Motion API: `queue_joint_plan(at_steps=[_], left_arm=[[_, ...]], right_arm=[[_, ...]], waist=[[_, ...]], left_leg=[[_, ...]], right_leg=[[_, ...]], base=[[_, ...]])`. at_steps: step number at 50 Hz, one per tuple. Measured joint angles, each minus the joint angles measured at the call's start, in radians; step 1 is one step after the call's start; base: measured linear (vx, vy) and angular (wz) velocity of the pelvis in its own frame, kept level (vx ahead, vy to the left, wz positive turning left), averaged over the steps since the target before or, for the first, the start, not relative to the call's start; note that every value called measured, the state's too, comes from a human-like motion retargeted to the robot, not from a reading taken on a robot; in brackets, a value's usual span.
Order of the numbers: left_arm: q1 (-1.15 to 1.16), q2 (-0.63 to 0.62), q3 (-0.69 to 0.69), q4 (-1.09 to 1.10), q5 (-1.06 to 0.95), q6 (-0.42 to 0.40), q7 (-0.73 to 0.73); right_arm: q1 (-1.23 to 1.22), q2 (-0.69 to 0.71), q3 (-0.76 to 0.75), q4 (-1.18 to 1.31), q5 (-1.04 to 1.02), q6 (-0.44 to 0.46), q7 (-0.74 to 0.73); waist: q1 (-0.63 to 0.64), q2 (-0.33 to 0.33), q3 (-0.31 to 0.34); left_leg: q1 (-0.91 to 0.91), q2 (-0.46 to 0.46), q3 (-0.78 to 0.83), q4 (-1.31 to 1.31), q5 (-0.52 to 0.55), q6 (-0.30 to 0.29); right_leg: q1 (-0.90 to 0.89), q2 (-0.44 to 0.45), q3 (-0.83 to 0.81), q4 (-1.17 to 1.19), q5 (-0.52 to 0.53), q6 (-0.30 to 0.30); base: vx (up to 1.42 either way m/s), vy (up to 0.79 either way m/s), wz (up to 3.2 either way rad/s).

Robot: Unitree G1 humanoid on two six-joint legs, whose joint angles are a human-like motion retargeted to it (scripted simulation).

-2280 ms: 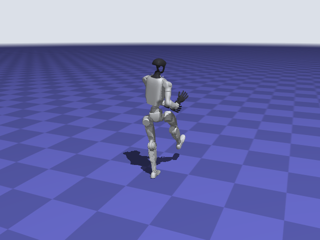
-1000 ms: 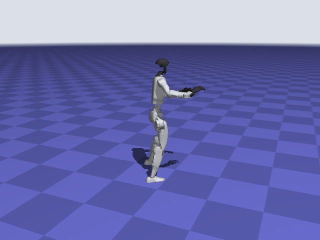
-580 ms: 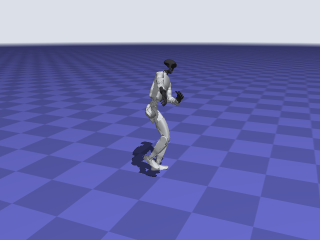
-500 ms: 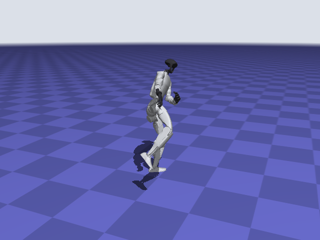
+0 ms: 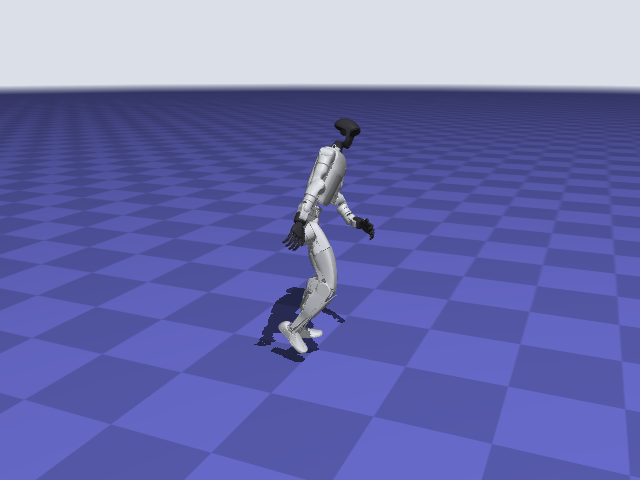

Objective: Kungfu

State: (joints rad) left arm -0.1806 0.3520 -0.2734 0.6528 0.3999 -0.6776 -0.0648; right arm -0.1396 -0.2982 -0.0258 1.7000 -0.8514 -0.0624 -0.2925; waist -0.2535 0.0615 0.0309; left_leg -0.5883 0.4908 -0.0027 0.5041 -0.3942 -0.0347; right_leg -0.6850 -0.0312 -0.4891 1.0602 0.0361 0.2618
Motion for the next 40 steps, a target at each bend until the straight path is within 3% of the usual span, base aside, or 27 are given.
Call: queue_joint_plan(at_steps=[3, 5, 8, 12, 13, 15, 17, 18, 20, 23, 24, 28, 32, 35, 37, 40], left_arm=[[0.086, 0.009, 0.042, 0.012, -0.011, 0.012, 0.003], [0.126, 0.008, 0.071, 0.042, -0.020, 0.020, 0.021], [0.154, -0.010, 0.089, 0.104, -0.044, 0.033, 0.062], [0.131, -0.024, 0.083, 0.159, -0.034, 0.038, 0.130], [0.114, -0.025, 0.076, 0.165, -0.019, 0.037, 0.144], [0.062, -0.029, 0.049, 0.178, 0.018, 0.038, 0.178], [-0.002, -0.050, 0.001, 0.199, 0.060, 0.040, 0.210], [-0.036, -0.069, -0.026, 0.210, 0.077, 0.040, 0.222], [-0.159, -0.128, -0.054, 0.263, 0.096, 0.050, 0.261], [-0.388, -0.186, -0.038, 0.426, 0.134, 0.052, 0.245], [-0.457, -0.214, -0.042, 0.492, 0.149, 0.089, 0.237], [-0.692, -0.284, -0.043, 0.667, 0.216, 0.269, 0.165], [-0.817, -0.287, -0.050, 0.683, 0.320, 0.318, 0.124], [-0.844, -0.287, -0.032, 0.657, 0.412, 0.309, 0.147], [-0.826, -0.285, -0.023, 0.633, 0.448, 0.310, 0.079], [-0.755, -0.241, -0.056, 0.536, 0.389, 0.347, -0.159]], right_arm=[[0.065, -0.009, -0.047, 0.000, 0.000, 0.008, 0.026], [0.068, -0.021, -0.067, 0.000, -0.012, 0.021, 0.035], [0.012, -0.048, -0.059, 0.000, -0.024, 0.017, 0.005], [-0.111, -0.065, -0.006, -0.021, -0.054, -0.006, -0.032], [-0.138, -0.065, 0.006, -0.038, -0.057, -0.014, -0.045], [-0.196, -0.064, 0.028, -0.079, -0.047, -0.035, -0.083], [-0.246, -0.065, 0.037, -0.118, -0.014, -0.052, -0.130], [-0.275, -0.070, 0.031, -0.135, 0.009, -0.055, -0.148], [-0.377, -0.081, 0.039, -0.175, 0.058, -0.074, -0.173], [-0.514, -0.077, 0.040, -0.236, 0.109, -0.135, -0.144], [-0.545, -0.071, 0.032, -0.257, 0.117, -0.159, -0.120], [-0.663, -0.071, 0.055, -0.331, 0.182, -0.297, 0.028], [-0.722, -0.068, 0.087, -0.390, 0.224, -0.354, 0.093], [-0.740, -0.049, 0.093, -0.430, 0.199, -0.395, 0.163], [-0.731, -0.039, 0.099, -0.437, 0.210, -0.398, 0.226], [-0.699, -0.024, 0.156, -0.471, 0.369, -0.421, 0.372]], waist=[[0.028, -0.022, -0.058], [0.022, -0.018, -0.062], [-0.041, 0.018, -0.031], [-0.118, 0.086, 0.019], [-0.132, 0.093, 0.034], [-0.140, 0.067, 0.059], [-0.107, 0.071, 0.051], [-0.104, 0.101, 0.068], [-0.113, 0.097, 0.113], [-0.207, 0.182, 0.165], [-0.235, 0.209, 0.175], [-0.270, 0.257, 0.208], [-0.295, 0.302, 0.231], [-0.294, 0.339, 0.259], [-0.288, 0.356, 0.266], [-0.276, 0.374, 0.273]], left_leg=[[0.060, -0.086, 0.058, -0.013, -0.005, -0.013], [0.105, -0.111, 0.094, -0.038, -0.005, -0.024], [0.178, -0.117, 0.141, -0.070, 0.001, -0.042], [0.258, -0.049, 0.220, -0.112, 0.017, -0.113], [0.277, -0.033, 0.241, -0.115, 0.011, -0.138], [0.329, -0.045, 0.291, -0.108, -0.014, -0.178], [0.345, -0.058, 0.299, -0.114, -0.023, -0.197], [0.330, -0.036, 0.254, -0.109, -0.019, -0.210], [0.330, -0.071, 0.238, -0.107, -0.018, -0.227], [0.249, -0.073, 0.162, -0.132, -0.010, -0.227], [0.224, -0.089, 0.124, -0.138, -0.008, -0.227], [0.202, -0.166, 0.115, -0.200, -0.006, -0.227], [0.193, -0.221, 0.170, -0.261, 0.009, -0.227], [0.185, -0.245, 0.180, -0.275, 0.014, -0.227], [0.190, -0.258, 0.179, -0.282, 0.013, -0.227], [0.203, -0.262, 0.181, -0.284, 0.006, -0.227]], right_leg=[[0.090, -0.183, -0.006, -0.099, 0.011, -0.146], [0.115, -0.233, 0.041, -0.238, 0.016, -0.237], [0.156, -0.278, 0.131, -0.502, -0.014, -0.359], [0.215, -0.360, -0.009, -0.781, -0.120, -0.490], [0.229, -0.363, -0.054, -0.828, -0.114, -0.471], [0.235, -0.396, -0.114, -0.847, 0.010, -0.362], [0.066, -0.387, 0.110, -0.686, -0.018, -0.308], [-0.002, -0.372, 0.160, -0.613, -0.050, -0.302], [-0.117, -0.409, 0.196, -0.531, -0.067, -0.332], [-0.262, -0.411, 0.222, -0.394, -0.165, -0.330], [-0.298, -0.421, 0.230, -0.380, -0.174, -0.329], [-0.438, -0.448, 0.300, -0.354, -0.173, -0.323], [-0.511, -0.486, 0.336, -0.372, -0.154, -0.309], [-0.527, -0.490, 0.349, -0.397, -0.133, -0.300], [-0.524, -0.493, 0.356, -0.407, -0.128, -0.296], [-0.498, -0.494, 0.359, -0.420, -0.119, -0.287]], base=[[0.28, -0.39, 0.48], [-0.02, -0.43, 0.15], [-0.15, -0.51, -0.10], [-0.18, -0.59, -0.74], [-0.22, -0.98, -0.72], [-0.16, -0.75, -0.85], [-0.09, -0.82, -0.93], [-0.26, -0.86, -0.65], [-0.49, -0.46, -0.62], [-0.34, -0.14, 0.12], [-0.08, -0.11, 0.55], [-0.15, 0.10, -0.06], [-0.08, 0.20, 0.11], [0.00, 0.23, -0.08], [0.04, 0.17, -0.07], [0.04, 0.12, 0.00]])
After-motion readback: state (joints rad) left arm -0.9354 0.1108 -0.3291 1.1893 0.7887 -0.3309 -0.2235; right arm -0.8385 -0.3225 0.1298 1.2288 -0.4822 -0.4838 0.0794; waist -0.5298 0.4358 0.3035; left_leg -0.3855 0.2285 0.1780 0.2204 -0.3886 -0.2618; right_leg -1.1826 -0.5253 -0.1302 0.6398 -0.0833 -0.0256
